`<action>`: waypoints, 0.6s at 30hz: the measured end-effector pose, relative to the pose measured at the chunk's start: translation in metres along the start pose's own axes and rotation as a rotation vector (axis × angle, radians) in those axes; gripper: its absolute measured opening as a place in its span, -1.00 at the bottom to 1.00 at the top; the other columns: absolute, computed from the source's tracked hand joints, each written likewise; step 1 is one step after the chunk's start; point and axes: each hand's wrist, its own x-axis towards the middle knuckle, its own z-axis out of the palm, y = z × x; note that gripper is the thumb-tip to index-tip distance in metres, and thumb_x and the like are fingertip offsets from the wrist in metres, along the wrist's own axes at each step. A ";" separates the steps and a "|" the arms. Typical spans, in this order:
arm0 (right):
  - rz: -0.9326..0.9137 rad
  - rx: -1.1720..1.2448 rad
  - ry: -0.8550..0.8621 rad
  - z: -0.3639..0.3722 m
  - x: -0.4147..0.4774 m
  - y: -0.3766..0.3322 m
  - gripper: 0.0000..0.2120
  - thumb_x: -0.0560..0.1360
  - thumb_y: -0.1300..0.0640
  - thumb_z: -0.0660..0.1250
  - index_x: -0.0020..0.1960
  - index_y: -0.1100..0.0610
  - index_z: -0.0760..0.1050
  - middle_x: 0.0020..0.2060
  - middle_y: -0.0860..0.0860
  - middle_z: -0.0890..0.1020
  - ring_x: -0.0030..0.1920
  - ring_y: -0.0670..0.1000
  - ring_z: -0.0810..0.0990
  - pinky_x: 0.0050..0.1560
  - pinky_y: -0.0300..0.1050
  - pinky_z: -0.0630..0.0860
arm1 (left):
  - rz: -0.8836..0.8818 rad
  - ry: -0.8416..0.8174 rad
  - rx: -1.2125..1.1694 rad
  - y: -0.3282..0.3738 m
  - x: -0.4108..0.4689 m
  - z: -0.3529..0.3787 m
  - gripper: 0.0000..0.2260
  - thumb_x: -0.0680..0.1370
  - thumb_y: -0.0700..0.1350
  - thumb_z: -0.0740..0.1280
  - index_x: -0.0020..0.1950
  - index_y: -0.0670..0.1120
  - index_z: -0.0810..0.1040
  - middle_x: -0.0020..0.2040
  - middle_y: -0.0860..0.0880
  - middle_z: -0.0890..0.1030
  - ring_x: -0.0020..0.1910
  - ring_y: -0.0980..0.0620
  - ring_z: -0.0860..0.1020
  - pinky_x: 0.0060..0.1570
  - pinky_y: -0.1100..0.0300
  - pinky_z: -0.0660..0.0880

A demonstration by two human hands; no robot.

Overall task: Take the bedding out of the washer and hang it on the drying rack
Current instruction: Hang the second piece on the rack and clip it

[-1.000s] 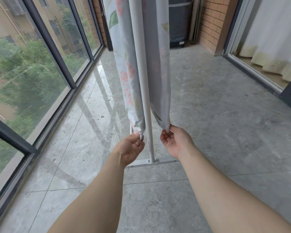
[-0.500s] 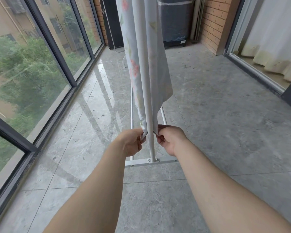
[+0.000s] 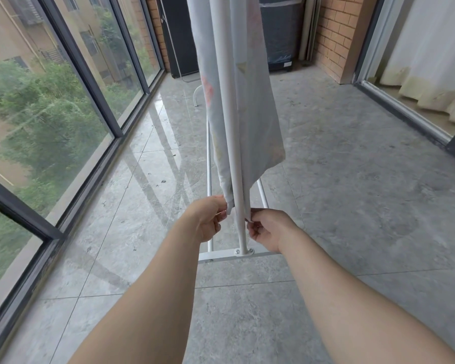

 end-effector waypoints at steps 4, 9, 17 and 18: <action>-0.034 -0.064 -0.034 0.006 -0.003 0.000 -0.76 0.53 0.43 0.28 -0.16 0.20 0.65 -0.37 0.07 0.58 -0.38 -0.04 0.43 -0.36 -0.24 0.38 | -0.032 0.033 0.029 -0.007 0.006 -0.001 -0.57 0.52 -0.33 0.28 -0.49 0.00 0.63 -0.39 0.12 0.55 -0.35 0.17 0.37 -0.29 0.24 0.16; -0.060 -0.134 0.006 0.008 -0.004 -0.004 -0.84 0.44 0.41 0.34 -0.17 0.19 0.61 -0.40 0.06 0.54 -0.41 -0.05 0.42 -0.42 -0.23 0.39 | -0.060 0.031 0.128 -0.007 0.008 0.006 -0.59 0.52 -0.33 0.26 -0.44 0.00 0.65 -0.38 0.11 0.52 -0.36 0.15 0.31 -0.29 0.25 0.16; -0.058 -0.227 0.055 0.008 -0.007 -0.006 -0.88 0.41 0.32 0.43 -0.18 0.12 0.58 -0.45 -0.02 0.55 -0.42 -0.06 0.41 -0.36 -0.17 0.41 | -0.104 0.027 0.208 0.002 0.011 0.008 -0.74 0.55 -0.26 0.25 -0.24 0.03 0.59 -0.23 0.09 0.56 -0.31 0.16 0.39 -0.23 0.18 0.19; -0.057 -0.258 0.075 0.008 -0.008 -0.008 -0.90 0.39 0.28 0.47 -0.17 0.11 0.60 -0.43 -0.03 0.57 -0.39 -0.05 0.42 -0.32 -0.15 0.43 | -0.101 0.040 0.214 0.003 0.011 0.008 -0.75 0.54 -0.26 0.28 -0.24 0.03 0.58 -0.18 0.08 0.54 -0.28 0.14 0.38 -0.20 0.17 0.20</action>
